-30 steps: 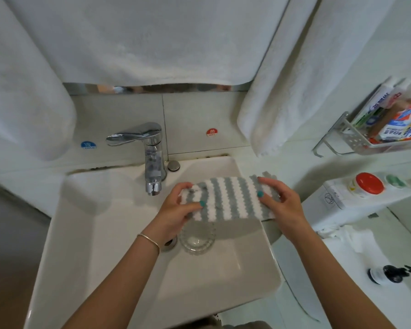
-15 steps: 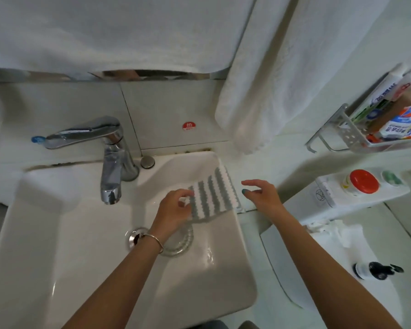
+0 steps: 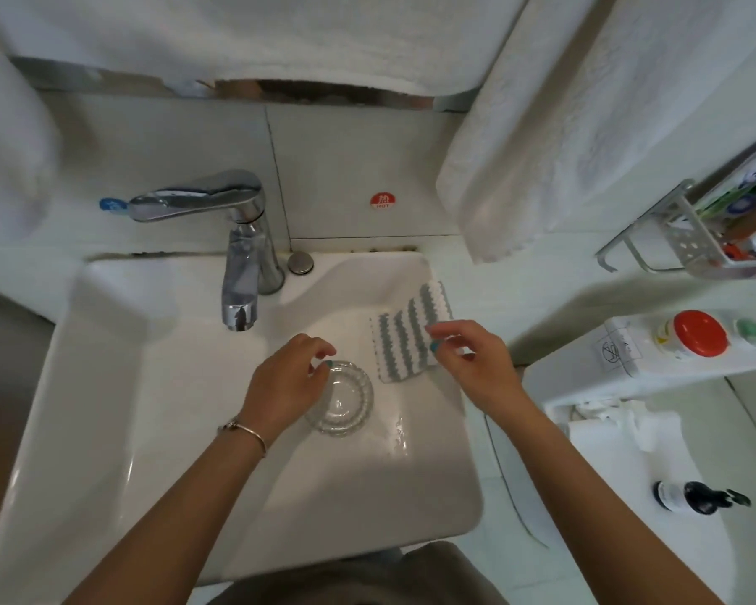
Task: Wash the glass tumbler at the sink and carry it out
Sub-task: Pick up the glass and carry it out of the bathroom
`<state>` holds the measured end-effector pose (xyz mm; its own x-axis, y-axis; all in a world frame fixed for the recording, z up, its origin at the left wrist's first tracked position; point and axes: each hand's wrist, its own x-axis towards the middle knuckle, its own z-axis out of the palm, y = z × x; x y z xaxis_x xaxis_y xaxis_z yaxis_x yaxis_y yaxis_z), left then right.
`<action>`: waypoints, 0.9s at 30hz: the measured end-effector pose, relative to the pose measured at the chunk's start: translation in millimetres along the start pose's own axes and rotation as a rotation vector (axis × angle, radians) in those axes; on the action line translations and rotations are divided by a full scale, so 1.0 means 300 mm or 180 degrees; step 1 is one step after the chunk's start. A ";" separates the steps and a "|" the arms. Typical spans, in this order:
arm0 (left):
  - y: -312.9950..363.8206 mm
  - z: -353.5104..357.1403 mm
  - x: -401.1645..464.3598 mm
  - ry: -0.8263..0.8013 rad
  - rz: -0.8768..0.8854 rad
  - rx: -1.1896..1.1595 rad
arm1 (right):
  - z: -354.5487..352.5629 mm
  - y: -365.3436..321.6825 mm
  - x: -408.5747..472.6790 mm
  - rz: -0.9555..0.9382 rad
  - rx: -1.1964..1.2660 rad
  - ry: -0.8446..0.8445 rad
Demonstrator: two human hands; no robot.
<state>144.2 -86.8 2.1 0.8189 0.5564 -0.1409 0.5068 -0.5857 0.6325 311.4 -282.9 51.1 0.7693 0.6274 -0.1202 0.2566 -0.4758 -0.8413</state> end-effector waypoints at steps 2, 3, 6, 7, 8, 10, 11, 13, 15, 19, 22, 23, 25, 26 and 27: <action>-0.058 -0.018 -0.030 -0.0118 -0.0062 0.0126 | 0.084 -0.033 -0.040 -0.0272 -0.0218 -0.0276; -0.082 -0.025 -0.045 -0.0214 -0.0089 0.0107 | 0.129 -0.046 -0.056 -0.0341 -0.0392 -0.0479; -0.151 -0.027 -0.085 -0.0373 -0.0059 -0.0036 | 0.263 -0.035 -0.083 -0.0412 -0.1214 -0.1170; -0.169 -0.023 -0.097 -0.0347 -0.0047 -0.0061 | 0.302 -0.019 -0.085 -0.0406 -0.1470 -0.1300; -0.186 -0.019 -0.108 -0.0306 -0.0040 -0.0075 | 0.338 0.001 -0.082 -0.0397 -0.1660 -0.1373; -0.212 -0.011 -0.127 -0.0277 0.0013 -0.0058 | 0.393 0.031 -0.072 -0.0375 -0.1918 -0.1415; -0.219 -0.009 -0.134 -0.0301 0.0062 -0.0052 | 0.412 0.043 -0.067 -0.0363 -0.2000 -0.1399; -0.229 -0.005 -0.149 -0.0364 0.0148 -0.0084 | 0.431 0.051 -0.062 -0.0345 -0.2069 -0.1273; -0.235 -0.006 -0.161 -0.0422 0.0166 -0.0124 | 0.436 0.053 -0.064 -0.0366 -0.2033 -0.1092; -0.251 -0.004 -0.161 -0.0742 0.0123 -0.0023 | 0.448 0.057 -0.065 -0.0368 -0.1793 -0.0951; -0.258 0.014 -0.147 -0.0944 0.0065 -0.0026 | 0.454 0.056 -0.050 -0.0171 -0.1489 -0.0914; -0.261 0.021 -0.142 -0.0969 0.0071 0.0008 | 0.452 0.054 -0.048 -0.0120 -0.1437 -0.0896; -0.265 0.032 -0.140 -0.0991 0.0085 0.0016 | 0.444 0.049 -0.057 -0.0140 -0.1341 -0.0817; -0.267 0.033 -0.143 -0.1010 0.0087 -0.0057 | 0.436 0.047 -0.069 -0.0169 -0.1306 -0.0783; -0.265 0.030 -0.148 -0.1020 0.0099 -0.0146 | 0.426 0.040 -0.083 -0.0195 -0.1284 -0.0763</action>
<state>70.1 -70.2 -48.6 0.8806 0.3205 -0.3490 0.4735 -0.5683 0.6729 220.6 -225.5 -23.4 0.6011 0.7639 -0.2350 0.5406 -0.6052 -0.5843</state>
